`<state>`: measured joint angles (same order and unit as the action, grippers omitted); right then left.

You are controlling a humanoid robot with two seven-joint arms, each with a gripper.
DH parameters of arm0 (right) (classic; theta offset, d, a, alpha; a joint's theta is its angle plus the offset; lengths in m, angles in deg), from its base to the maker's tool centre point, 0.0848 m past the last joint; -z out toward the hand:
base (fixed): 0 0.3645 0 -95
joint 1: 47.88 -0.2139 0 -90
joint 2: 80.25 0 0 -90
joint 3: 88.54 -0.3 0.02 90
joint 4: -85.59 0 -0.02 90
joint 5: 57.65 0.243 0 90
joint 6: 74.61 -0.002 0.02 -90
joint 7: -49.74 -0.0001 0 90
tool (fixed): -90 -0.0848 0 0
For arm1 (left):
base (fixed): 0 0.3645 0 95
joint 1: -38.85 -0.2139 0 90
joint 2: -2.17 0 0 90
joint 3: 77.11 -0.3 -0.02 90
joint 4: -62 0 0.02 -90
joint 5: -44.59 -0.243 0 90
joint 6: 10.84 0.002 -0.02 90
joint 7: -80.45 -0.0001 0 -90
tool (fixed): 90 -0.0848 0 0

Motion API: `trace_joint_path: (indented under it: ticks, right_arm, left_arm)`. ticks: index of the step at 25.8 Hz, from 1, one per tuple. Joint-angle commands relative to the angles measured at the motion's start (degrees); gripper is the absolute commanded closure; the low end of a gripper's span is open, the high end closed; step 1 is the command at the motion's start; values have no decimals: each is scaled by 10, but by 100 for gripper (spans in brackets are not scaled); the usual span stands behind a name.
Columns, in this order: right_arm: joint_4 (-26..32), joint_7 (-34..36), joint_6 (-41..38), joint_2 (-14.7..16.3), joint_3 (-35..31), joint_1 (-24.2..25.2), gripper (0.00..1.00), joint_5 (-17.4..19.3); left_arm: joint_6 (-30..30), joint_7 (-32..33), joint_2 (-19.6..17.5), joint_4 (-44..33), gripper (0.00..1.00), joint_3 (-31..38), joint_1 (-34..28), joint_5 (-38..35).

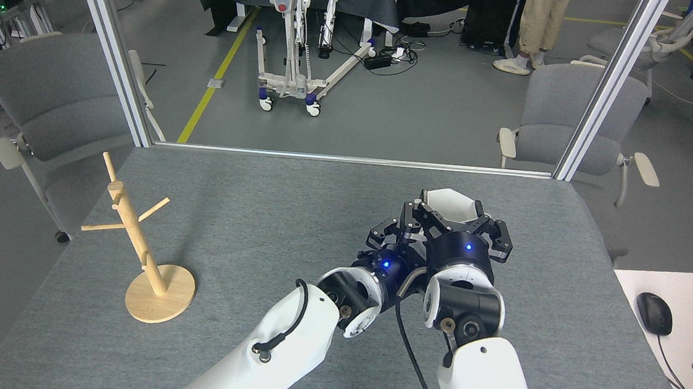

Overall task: Hang cup on storage rack
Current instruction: 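Grasp the cup with the left gripper beside the right gripper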

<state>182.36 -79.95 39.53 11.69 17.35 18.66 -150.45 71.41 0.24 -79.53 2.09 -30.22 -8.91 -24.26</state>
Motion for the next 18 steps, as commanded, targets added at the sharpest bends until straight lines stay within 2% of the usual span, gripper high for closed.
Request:
trace_joint_path:
  ticks: [1,6,9,12,13,15,16,18]
  right_arm:
    - [-3,0,1,-2,0,4,93,0]
    - [-4,0,0,-2,-1,5,93,0]
    - [-9,0,0,-2,-1,5,93,1]
    - [-11,0,0,-2,-1,5,93,1]
    - [-11,0,0,-2,-1,4,93,1]
    - [-12,0,0,-2,-1,5,93,1]
    - [-11,0,0,-2,-1,5,93,1]
    - [-11,0,0,-2,-1,4,93,1]
  left_arm:
    - [-4,-2,0,2,1,4,2,20]
    - [-12,-2,0,5,1,4,3,21]
    - [-14,-2,0,15,10,4,3,21]
    - [-23,-1,0,15,29,4,3,20]
    - [-24,-1,0,13,41,4,3,20]
    - [-33,-2,0,13,76,3,2,20]
    - [-37,-2,0,13,85,4,2,20]
    - [-39,-2,0,12,96,6,2,20]
